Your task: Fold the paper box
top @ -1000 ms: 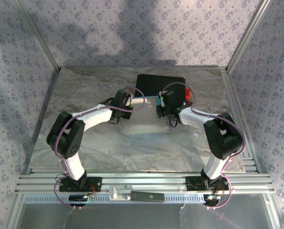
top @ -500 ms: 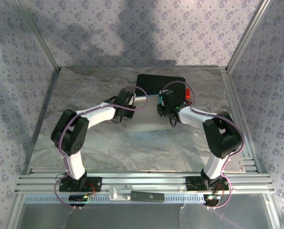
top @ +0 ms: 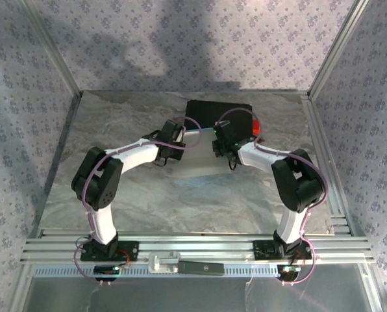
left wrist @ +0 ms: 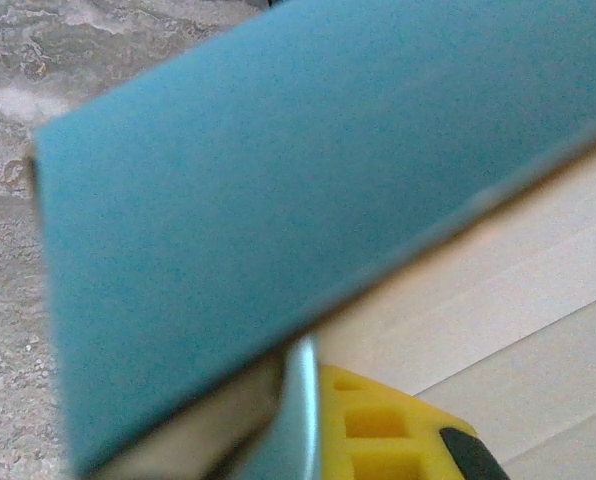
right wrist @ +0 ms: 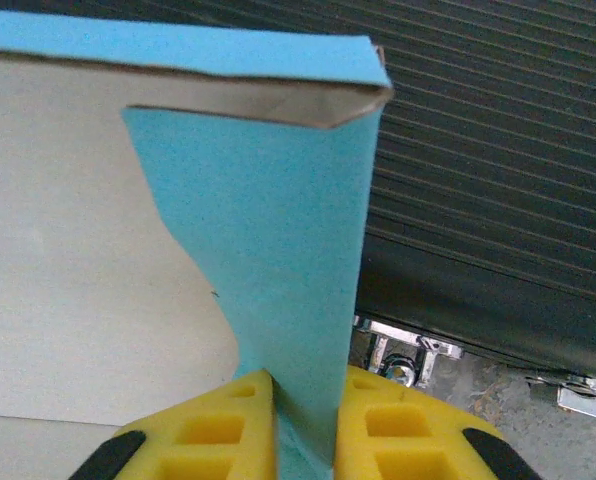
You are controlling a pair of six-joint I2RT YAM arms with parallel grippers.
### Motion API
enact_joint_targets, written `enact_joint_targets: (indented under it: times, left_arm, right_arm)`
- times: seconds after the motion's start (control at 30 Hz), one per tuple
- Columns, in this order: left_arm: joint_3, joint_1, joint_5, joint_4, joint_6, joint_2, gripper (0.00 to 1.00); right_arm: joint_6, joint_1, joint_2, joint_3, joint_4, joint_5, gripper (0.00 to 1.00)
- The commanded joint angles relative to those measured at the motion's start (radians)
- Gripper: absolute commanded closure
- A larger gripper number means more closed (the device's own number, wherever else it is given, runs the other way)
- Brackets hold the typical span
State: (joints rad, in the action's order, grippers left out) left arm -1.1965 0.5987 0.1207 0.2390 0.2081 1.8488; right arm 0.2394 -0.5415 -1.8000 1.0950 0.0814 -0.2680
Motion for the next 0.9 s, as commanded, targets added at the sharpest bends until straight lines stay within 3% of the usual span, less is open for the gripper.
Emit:
enact_joint_targets:
  times: [0.0,0.13,0.37,0.43,0.57,0.8,0.87]
  left_arm:
    - [-0.018,0.029,-0.044,0.043,-0.027,0.02,1.0]
    - [-0.016,0.031,-0.041,0.041,-0.023,0.018,1.0]
    - [0.001,0.032,-0.044,0.029,-0.013,-0.008,1.0]
    - [0.006,0.033,-0.044,0.029,-0.012,-0.016,1.0]
    - [0.019,0.037,-0.05,0.022,-0.012,-0.035,1.0]
    - [0.026,0.046,-0.055,0.028,-0.024,-0.051,1.0]
    - [0.031,0.049,-0.053,0.028,-0.026,-0.052,1.0]
  right_arm:
    - [0.041,-0.013,-0.068,0.029,0.026,-0.067,0.88]
    - [0.062,-0.049,-0.082,0.04,0.07,-0.177,1.0]
    - [0.064,-0.177,-0.068,0.034,0.111,-0.499,1.0]
    - [0.063,-0.195,-0.067,0.039,0.126,-0.542,1.0]
    - [0.064,-0.186,-0.059,0.038,0.126,-0.503,1.0]
    - [0.033,-0.11,0.011,-0.025,0.032,-0.231,0.99]
    - [0.026,-0.084,0.035,-0.047,-0.011,-0.138,0.93]
